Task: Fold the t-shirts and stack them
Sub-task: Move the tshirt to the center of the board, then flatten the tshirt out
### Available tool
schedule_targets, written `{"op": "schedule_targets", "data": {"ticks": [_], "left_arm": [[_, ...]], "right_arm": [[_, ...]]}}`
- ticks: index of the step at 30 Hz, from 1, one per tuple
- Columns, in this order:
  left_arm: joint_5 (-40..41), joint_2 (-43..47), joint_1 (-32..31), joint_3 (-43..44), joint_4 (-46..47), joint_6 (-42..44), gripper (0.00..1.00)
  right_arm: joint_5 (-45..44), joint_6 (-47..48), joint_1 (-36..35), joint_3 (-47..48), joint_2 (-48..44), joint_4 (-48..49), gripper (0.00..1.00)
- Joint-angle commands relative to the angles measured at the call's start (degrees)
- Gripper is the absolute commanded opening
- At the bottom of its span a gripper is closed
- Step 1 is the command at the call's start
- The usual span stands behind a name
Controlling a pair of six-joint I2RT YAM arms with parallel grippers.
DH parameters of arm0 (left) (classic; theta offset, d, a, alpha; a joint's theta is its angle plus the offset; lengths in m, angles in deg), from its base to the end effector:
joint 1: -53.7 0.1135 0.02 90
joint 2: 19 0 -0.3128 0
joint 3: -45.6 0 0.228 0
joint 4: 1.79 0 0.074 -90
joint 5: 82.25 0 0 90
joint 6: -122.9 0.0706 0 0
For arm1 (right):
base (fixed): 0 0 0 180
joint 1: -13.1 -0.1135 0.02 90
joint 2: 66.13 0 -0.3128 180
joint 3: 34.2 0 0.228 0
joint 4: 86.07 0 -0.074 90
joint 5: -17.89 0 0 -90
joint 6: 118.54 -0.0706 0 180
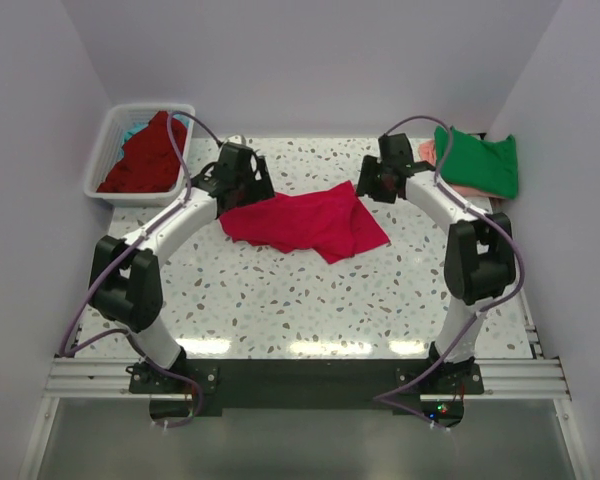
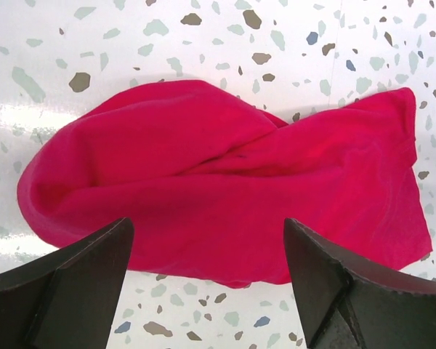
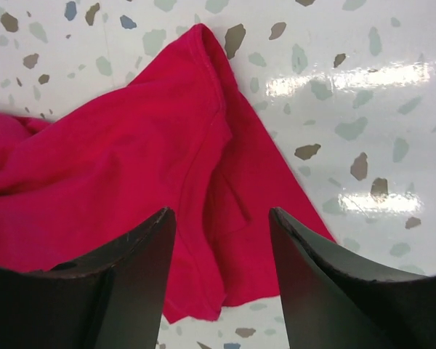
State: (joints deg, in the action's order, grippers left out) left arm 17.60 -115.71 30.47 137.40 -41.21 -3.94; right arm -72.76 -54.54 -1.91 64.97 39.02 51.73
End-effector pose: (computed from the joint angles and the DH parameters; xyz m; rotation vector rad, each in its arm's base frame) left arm 0.3598 -0.1413 0.3043 -0.3633 2.3243 -0.3201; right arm 0.4106 0.1093 0.2839 0.2385 2.4242 0.3131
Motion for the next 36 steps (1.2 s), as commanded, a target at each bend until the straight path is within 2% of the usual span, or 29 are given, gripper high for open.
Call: {"op": "schedule_targets", "data": {"ticks": [1, 16, 27, 29, 30, 33, 34, 36], "left_arm": [[-2.46, -0.5, 0.9, 1.4, 2.81, 1.15, 0.88], [-4.13, -2.08, 3.8, 3.34, 2.45, 3.09, 0.88], [-4.48, -2.52, 4.59, 3.34, 2.63, 3.71, 0.88], [-4.49, -2.44, 4.77, 3.43, 2.63, 3.71, 0.88], [-4.4, -2.52, 4.85, 3.34, 2.54, 3.79, 0.88], [-4.4, -2.43, 4.94, 3.43, 2.63, 3.88, 0.88], [-4.4, -2.43, 5.03, 3.43, 2.63, 3.88, 0.88], [-4.22, -2.35, 5.2, 3.43, 2.63, 3.97, 0.88]], "right_arm": [[3.63, -0.72, -0.02, 3.7, 4.54, 4.7, 0.56], [5.48, -0.28, -0.11, 11.96, 15.17, 5.06, 0.53], [5.21, -0.1, -0.2, 13.9, 18.96, 3.74, 0.52], [5.48, -0.19, -0.11, 14.17, 19.75, 3.74, 0.49], [5.74, -0.19, -0.29, 14.17, 19.84, 3.82, 0.47], [6.18, -0.19, -0.55, 14.34, 19.93, 3.74, 0.24], [6.01, -0.19, -0.73, 14.52, 19.58, 3.47, 0.13], [5.4, -0.11, -1.08, 14.6, 19.14, 3.12, 0.0]]}}
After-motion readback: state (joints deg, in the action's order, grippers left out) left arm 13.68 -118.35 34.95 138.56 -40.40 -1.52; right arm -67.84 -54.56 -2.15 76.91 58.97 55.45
